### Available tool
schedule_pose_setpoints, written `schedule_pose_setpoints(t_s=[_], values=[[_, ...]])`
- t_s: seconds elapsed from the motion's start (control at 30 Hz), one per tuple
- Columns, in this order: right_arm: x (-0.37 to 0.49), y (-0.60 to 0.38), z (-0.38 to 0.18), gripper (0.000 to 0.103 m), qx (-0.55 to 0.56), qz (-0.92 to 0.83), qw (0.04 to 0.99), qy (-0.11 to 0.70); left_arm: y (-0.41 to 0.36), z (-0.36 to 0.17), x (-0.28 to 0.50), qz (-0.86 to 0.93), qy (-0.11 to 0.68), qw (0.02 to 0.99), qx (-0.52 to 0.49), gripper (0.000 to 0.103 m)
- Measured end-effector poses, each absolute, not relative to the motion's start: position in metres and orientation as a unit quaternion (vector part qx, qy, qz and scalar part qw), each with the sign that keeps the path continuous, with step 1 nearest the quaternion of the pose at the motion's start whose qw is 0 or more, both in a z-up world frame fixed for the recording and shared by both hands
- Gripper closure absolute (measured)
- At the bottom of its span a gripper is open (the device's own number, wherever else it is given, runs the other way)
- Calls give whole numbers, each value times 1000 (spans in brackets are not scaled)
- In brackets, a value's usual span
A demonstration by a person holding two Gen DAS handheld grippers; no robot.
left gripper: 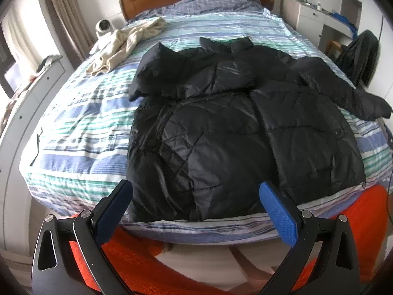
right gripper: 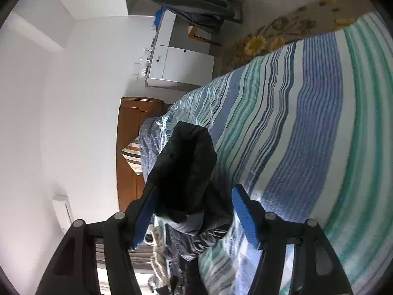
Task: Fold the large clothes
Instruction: 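Grasp the jacket sleeve with the right tool and lift it outward, then lay the sleeve flat on the duvet and open the right tool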
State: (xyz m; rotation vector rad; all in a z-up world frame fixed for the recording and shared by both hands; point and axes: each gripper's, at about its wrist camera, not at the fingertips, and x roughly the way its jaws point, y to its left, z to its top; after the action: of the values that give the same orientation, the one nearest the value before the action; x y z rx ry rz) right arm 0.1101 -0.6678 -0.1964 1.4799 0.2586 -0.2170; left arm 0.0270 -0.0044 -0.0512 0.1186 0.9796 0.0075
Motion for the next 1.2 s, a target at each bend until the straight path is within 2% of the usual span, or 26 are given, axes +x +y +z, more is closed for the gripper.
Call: schedule_pose_setpoints(t_s=[0.2,0.27,0.33,0.53,0.6,0.77,0.8,0.83,0.87,0.97,1.1,1.2], values=[[96,-662,-201,37,691,-108,710,78,-6,-50,25,7,465,883,67,0],[93,-661,-203,30,697,-108,706,70,-4,-53,27,6,471,880,65,0],[94,-662,-202,28,695,-111,707,70,-3,-54,29,7,473,879,65,0],[124,-660,-204,29,673,-156,704,163,-7,-52,30,5,470,880,63,0],[123,-654,-199,29,666,-189,703,162,-8,-51,28,5,465,883,67,0],[155,-660,-191,30,593,-235,737,221,-8,-57,27,3,476,876,69,0],[160,-660,-183,37,564,-242,756,229,-8,-58,28,4,478,875,73,0],[167,-657,-169,64,512,-260,781,247,-8,-58,27,7,476,876,77,0],[168,-653,-154,85,469,-273,800,255,-8,-56,26,9,473,878,79,0],[160,-645,-130,86,394,-316,823,262,-3,-54,24,20,467,881,73,0],[158,-662,-170,86,404,-352,773,340,1,-66,30,13,489,870,60,0],[163,-656,-170,85,373,-361,780,351,-2,-66,29,17,482,872,80,0]])
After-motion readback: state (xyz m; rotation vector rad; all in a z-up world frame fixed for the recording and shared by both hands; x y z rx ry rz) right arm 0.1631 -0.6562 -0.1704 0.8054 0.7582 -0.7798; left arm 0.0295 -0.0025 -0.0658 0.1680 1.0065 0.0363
